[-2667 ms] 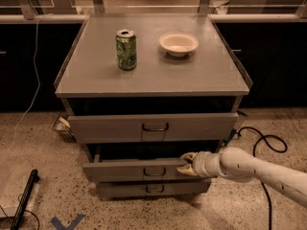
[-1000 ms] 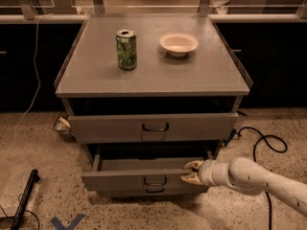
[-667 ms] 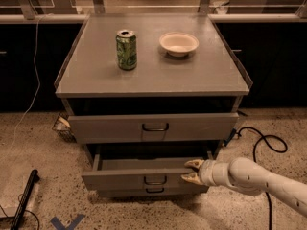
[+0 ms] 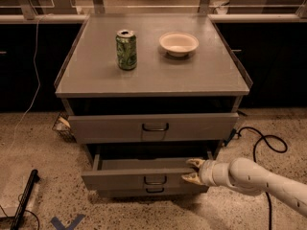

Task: Open middle drawer

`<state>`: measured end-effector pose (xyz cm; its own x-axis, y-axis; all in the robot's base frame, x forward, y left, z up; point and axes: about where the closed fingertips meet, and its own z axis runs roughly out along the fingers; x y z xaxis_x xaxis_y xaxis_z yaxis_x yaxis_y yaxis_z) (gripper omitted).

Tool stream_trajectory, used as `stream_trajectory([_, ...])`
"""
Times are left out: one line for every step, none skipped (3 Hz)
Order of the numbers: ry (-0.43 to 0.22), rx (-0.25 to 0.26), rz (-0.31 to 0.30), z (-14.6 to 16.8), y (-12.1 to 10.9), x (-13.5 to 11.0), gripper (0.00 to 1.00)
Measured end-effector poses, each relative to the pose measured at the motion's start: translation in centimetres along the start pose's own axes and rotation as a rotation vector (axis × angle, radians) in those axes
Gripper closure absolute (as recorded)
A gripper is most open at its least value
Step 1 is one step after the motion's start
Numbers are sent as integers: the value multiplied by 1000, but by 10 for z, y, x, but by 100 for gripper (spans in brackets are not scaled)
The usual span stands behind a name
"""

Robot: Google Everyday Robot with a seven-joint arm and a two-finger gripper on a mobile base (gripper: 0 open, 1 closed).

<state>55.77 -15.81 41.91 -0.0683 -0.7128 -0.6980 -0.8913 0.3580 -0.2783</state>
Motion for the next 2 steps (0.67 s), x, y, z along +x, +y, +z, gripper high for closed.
stream_trajectory([-13,6,14,-3,6,4,78])
stream_trajectory([-31,-10,20,-4,19,2,99])
